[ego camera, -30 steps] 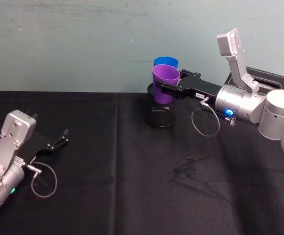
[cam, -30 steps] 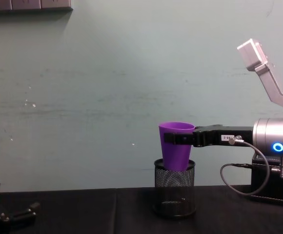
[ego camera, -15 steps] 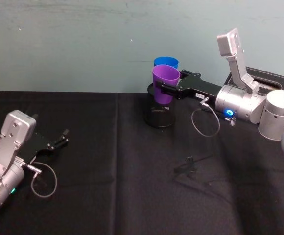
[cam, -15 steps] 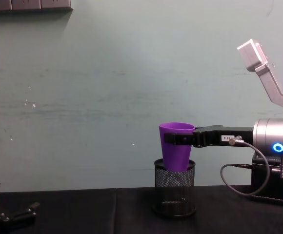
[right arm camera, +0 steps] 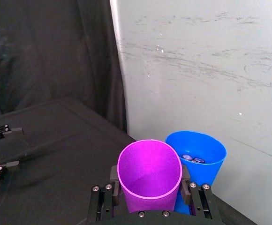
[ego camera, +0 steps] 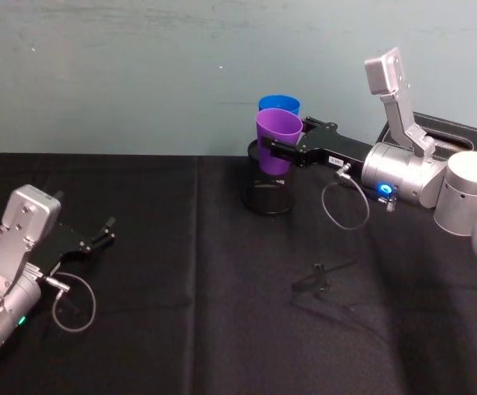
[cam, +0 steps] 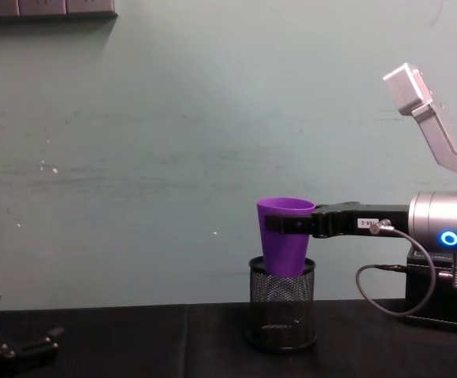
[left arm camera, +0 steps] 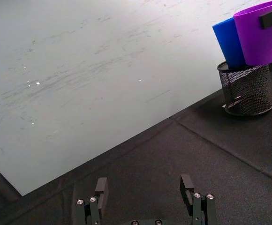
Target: Pick up one cup with a gripper and tap it against the other cup.
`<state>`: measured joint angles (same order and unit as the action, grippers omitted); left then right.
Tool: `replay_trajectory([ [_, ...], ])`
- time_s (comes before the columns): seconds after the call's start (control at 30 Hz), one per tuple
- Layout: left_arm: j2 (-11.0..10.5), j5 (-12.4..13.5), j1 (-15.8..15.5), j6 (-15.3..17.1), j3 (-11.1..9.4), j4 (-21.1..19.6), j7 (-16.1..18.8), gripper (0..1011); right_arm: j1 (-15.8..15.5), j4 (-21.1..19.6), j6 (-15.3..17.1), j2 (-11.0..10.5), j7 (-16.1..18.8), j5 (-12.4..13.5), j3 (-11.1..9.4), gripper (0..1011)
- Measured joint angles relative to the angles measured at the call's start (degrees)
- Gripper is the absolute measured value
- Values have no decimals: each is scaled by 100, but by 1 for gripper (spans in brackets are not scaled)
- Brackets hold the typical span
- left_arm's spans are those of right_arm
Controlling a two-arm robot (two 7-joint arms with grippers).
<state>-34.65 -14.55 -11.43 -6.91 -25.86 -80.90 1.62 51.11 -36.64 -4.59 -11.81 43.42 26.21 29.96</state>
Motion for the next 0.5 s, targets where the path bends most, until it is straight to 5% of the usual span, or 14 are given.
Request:
replay_trajectory([
  [0.5,0,0,0,0,0,0,0,1011,0,0,0,0,-1,0,0,731],
])
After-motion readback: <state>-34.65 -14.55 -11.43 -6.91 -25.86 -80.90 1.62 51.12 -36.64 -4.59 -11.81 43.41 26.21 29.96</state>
